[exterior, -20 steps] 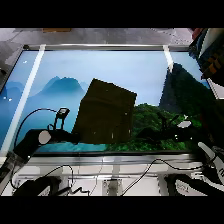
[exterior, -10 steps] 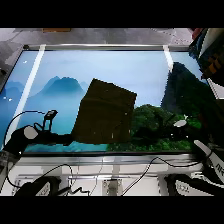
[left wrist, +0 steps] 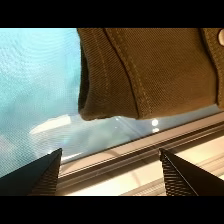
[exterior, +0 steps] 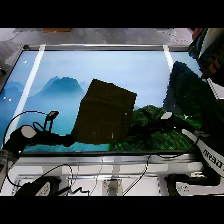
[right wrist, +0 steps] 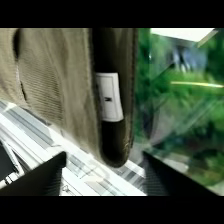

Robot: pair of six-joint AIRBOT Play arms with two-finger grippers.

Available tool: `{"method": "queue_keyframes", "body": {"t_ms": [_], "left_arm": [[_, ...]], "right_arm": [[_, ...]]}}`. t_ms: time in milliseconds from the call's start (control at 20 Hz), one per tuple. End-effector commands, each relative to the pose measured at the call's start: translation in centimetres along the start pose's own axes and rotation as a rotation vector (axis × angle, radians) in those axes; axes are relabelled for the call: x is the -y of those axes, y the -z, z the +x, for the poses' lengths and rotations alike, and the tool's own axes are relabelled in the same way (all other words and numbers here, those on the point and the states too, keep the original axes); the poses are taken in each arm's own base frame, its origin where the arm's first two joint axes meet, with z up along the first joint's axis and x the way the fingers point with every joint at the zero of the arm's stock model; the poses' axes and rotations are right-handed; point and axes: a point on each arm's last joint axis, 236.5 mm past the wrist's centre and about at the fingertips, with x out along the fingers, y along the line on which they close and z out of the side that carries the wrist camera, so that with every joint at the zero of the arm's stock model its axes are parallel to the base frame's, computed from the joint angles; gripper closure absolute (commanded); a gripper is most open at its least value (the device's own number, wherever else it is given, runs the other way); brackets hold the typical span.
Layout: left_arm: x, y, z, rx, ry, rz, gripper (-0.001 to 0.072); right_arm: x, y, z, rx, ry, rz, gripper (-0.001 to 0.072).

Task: Fold the clothes and pants, and hang the long-sleeved shirts on hangers.

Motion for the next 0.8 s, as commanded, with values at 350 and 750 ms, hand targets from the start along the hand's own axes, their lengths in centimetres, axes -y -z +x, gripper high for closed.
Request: {"method": "queue_keyframes", "body": {"t_ms": [350,750], "left_arm": [[-0.7,-0.1,3.5,-0.059,0.048,-0.110,0.0016],[-1.1,-2.7,3.7,0.023,0.048,-0.120,0.0018]], "right_arm": [[-0.2,-1.6,1.8,0.051,0.062,-0.068,0.0488],[-0.8,-1.7,1.4,0.044,0.055,-0.113,0.0685]]}}
